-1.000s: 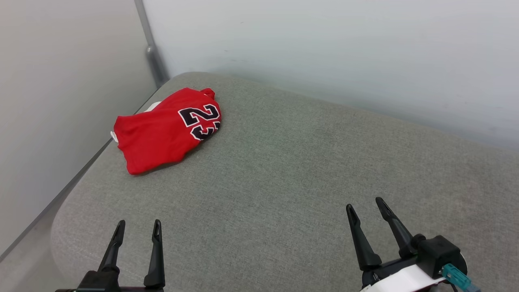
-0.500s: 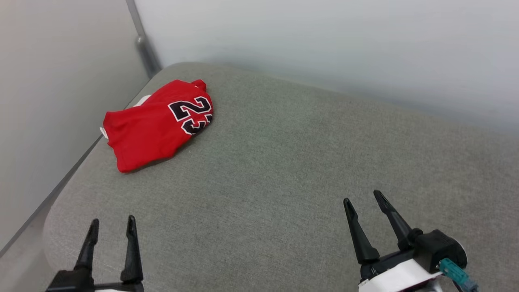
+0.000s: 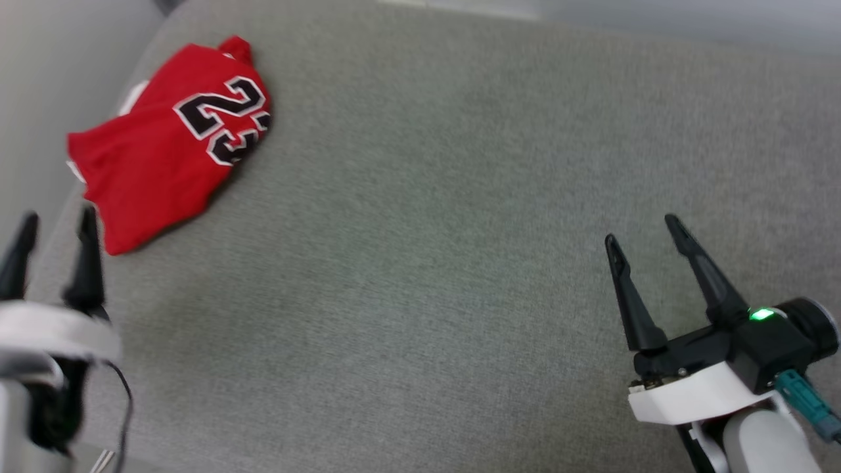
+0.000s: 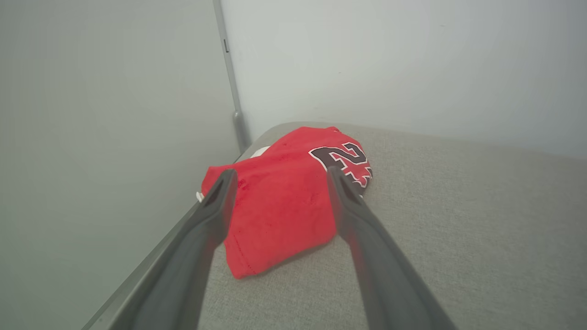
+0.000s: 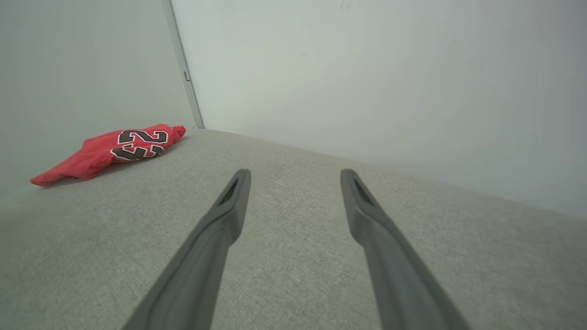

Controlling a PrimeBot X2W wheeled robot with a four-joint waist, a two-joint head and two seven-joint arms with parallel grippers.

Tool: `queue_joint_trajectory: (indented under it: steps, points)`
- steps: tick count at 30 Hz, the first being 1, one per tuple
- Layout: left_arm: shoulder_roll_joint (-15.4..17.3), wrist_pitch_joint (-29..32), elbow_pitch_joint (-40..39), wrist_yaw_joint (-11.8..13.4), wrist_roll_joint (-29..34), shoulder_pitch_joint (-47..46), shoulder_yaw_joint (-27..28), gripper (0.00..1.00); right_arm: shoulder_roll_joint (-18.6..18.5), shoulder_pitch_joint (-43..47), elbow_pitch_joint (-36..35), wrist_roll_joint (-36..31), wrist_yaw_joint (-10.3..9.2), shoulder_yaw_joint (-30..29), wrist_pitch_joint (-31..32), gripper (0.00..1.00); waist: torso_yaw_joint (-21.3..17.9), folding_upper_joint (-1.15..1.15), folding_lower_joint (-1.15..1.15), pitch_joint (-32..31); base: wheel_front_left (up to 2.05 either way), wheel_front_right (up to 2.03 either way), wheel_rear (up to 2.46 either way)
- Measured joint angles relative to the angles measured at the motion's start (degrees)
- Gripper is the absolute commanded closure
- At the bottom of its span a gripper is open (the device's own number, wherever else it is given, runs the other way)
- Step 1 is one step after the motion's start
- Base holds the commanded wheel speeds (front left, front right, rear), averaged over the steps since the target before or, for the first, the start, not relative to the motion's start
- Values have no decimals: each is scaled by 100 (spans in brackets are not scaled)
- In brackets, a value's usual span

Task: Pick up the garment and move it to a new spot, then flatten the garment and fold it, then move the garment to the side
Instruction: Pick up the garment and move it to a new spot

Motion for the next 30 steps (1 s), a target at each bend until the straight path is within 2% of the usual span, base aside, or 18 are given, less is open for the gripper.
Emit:
queue_joint_trajectory:
  steps: [5,10,17,23,24,25,26,30]
  points:
    - [1178,1152,679,-1,-1283,-1054,-592,0,-108,-104,-407,-130,0,-47,116,0,-160,0,0,589,0,0,0]
    - [1969,2370,1308,0,-2362,-1934,-975,0,-135,-225,-755,-253,0,-23,219,0,-320,0,1,1081,0,0,0]
    - [2504,3900,1741,0,-3708,-2548,-1564,0,-179,-214,-970,-370,0,-131,336,0,-569,0,0,1612,0,0,0]
    - [2704,4410,1982,0,-4169,-2725,-2009,0,-136,-208,-1010,-415,0,-159,313,0,-770,0,0,1891,0,0,0]
    - [2713,4459,1997,0,-4255,-2737,-2073,11,-120,-208,-1011,-421,0,-164,305,0,-794,0,0,1920,0,0,0]
    - [2730,4475,2016,1,-4323,-2746,-2129,60,-109,-209,-1010,-422,1,-163,283,0,-813,0,0,1941,0,0,0]
    - [2766,4467,2028,1,-4365,-2750,-2183,100,-102,-210,-1007,-424,1,-162,271,0,-828,0,0,1956,0,0,0]
    - [2847,4286,2059,1,-4463,-2751,-2383,100,-56,-227,-918,-448,1,-169,248,0,-851,0,0,1926,0,0,0]
